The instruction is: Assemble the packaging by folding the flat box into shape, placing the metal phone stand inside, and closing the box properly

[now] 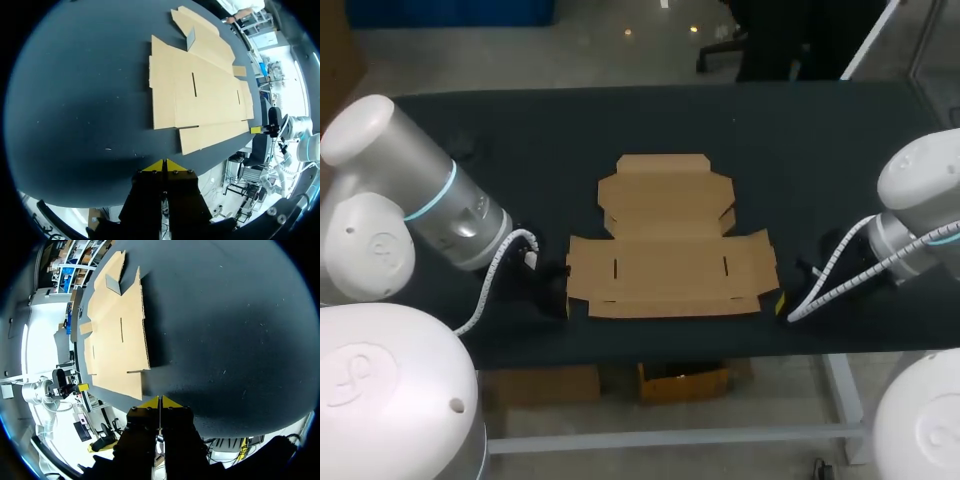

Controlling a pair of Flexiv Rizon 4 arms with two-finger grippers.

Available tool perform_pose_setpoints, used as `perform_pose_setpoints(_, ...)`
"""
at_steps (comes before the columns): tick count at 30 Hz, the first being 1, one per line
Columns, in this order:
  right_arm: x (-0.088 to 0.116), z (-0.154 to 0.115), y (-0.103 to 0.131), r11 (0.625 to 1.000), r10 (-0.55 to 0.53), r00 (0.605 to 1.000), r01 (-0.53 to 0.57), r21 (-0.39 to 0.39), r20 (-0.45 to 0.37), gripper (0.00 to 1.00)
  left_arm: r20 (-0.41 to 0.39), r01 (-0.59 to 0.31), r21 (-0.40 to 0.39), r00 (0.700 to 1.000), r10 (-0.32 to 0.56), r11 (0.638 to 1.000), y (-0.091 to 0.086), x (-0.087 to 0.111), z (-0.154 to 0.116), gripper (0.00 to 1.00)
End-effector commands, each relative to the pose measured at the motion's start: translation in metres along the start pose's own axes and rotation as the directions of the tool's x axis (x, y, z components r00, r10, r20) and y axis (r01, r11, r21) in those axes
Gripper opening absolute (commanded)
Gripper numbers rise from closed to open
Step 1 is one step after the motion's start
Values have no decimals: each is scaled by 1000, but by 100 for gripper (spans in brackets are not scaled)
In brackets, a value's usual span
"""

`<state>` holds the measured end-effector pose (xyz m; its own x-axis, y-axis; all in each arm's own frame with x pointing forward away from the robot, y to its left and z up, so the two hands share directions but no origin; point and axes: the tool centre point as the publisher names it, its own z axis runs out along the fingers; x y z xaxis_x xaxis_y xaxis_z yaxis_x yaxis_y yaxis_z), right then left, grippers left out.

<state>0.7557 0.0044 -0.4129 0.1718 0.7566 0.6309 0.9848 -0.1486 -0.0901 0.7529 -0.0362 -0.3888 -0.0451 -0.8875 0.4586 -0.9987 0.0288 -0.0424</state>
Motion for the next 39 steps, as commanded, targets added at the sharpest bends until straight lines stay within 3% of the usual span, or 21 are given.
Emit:
perform_pose_setpoints(1,-1,6,3,1000,-2,1000,2,12,-10,0,-9,-1,-2,1000,1,1000,-1,0,5,0)
perform_pose_setpoints(39,11,22,12,999,-32,999,33,25,-21,0,-44,18,-29,999,-19,999,-2,-1,16,0)
